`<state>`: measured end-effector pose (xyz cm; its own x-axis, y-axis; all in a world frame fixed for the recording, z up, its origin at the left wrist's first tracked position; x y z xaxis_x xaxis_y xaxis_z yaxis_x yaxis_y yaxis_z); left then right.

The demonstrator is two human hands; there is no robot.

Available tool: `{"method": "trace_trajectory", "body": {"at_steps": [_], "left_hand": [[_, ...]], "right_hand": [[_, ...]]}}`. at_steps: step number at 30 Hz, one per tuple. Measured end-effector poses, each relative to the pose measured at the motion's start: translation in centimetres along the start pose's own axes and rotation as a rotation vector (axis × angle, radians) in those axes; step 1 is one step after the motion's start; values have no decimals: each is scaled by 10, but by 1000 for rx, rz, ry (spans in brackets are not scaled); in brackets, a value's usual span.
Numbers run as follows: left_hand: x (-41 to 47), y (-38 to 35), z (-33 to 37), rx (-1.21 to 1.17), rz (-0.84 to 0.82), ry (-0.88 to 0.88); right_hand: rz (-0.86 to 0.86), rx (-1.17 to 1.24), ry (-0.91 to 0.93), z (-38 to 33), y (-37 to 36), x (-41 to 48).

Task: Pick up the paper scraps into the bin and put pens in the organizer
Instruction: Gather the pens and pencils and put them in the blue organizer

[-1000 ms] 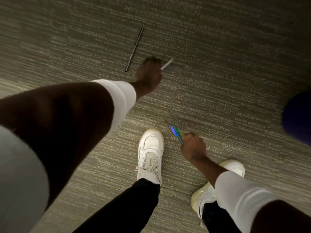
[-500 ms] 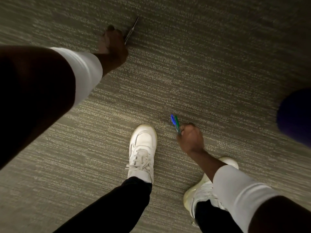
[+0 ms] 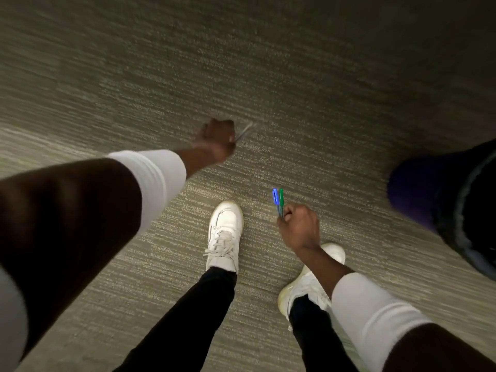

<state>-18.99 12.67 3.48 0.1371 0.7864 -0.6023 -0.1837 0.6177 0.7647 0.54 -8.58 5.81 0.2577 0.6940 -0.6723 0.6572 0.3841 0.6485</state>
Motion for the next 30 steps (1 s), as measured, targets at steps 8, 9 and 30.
{"method": "trace_trajectory", "body": {"at_steps": [8, 9, 30], "left_hand": [[-87, 62, 62, -120, -6, -118], [-98, 69, 70, -134, -7, -124], [-294, 232, 219, -712, 106, -51]], "right_hand": [[117, 89, 0, -7, 97, -67], [123, 99, 6, -8, 109, -77], [227, 375, 84, -56, 335, -220]]}}
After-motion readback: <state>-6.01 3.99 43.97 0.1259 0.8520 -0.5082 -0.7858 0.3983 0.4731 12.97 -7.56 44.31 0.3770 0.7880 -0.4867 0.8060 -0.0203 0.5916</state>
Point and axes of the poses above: each hand's wrist, its own x-axis towards the middle knuckle, its own y-axis out of the back of the hand, z = x × y, the point moved 3 cm from there along x, towards the middle knuckle, and after that the axes turned 1 degree about z, right-handed, at the moved point
